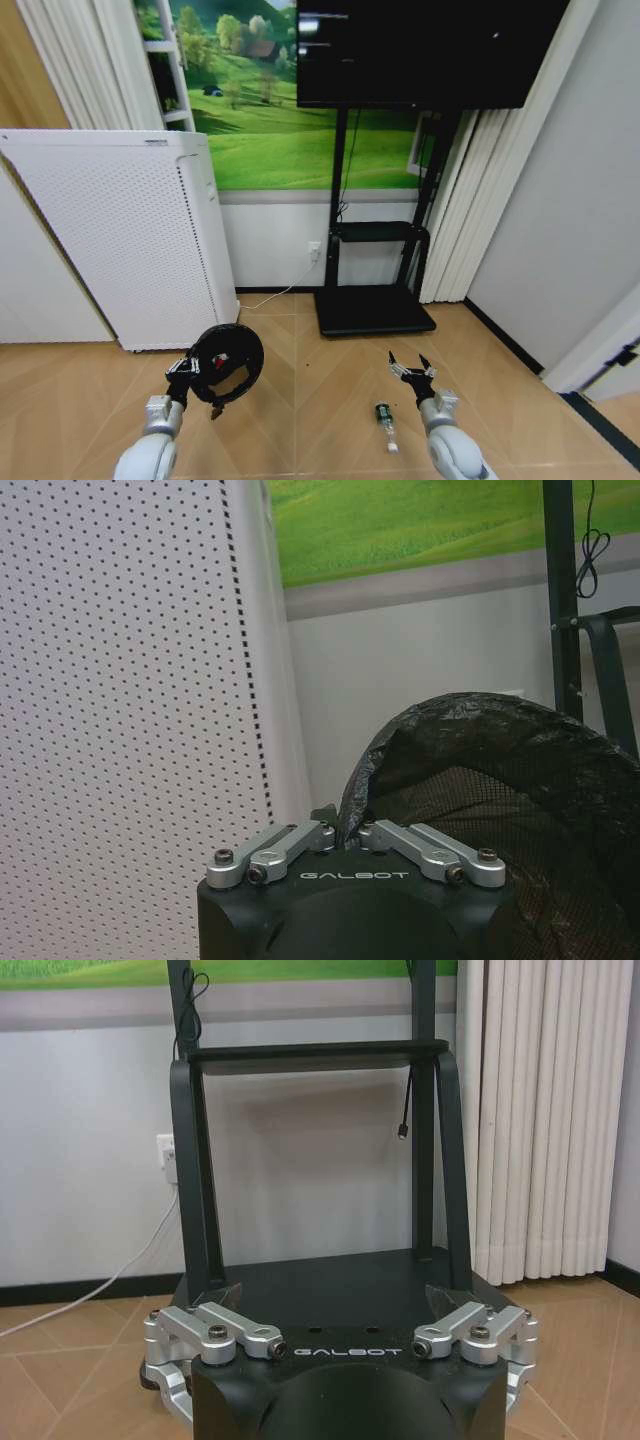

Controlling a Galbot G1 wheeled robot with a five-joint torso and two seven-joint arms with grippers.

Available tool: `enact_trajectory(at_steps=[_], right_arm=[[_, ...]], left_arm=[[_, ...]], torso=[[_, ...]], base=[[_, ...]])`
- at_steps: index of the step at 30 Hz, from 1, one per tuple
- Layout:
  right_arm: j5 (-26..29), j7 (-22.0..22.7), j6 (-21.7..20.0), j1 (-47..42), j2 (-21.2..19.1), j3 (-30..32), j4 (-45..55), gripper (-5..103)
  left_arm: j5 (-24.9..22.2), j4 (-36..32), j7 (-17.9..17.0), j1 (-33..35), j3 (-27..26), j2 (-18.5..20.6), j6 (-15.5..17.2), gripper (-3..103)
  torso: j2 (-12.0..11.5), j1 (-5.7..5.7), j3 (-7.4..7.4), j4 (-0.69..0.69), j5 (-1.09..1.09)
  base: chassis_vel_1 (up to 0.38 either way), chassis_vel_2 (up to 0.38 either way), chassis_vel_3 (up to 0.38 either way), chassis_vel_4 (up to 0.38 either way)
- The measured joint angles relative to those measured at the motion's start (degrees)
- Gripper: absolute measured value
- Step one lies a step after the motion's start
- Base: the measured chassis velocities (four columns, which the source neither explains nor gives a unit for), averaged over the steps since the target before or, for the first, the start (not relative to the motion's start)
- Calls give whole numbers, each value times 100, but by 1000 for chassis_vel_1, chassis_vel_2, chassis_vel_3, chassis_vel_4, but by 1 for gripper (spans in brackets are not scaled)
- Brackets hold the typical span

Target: Pick up the trash bin and place the garbage on the floor into it.

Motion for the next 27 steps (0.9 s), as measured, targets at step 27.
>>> enact_trajectory(at_steps=[27], right_arm=[[644,610,-1417,1106,-271,-2129,-2056,100]], left_arm=[[290,238,-16,107,469,-169,-56,4]], torso=[[0,0,-1,2,-1]], base=[[21,16,-12,-13]])
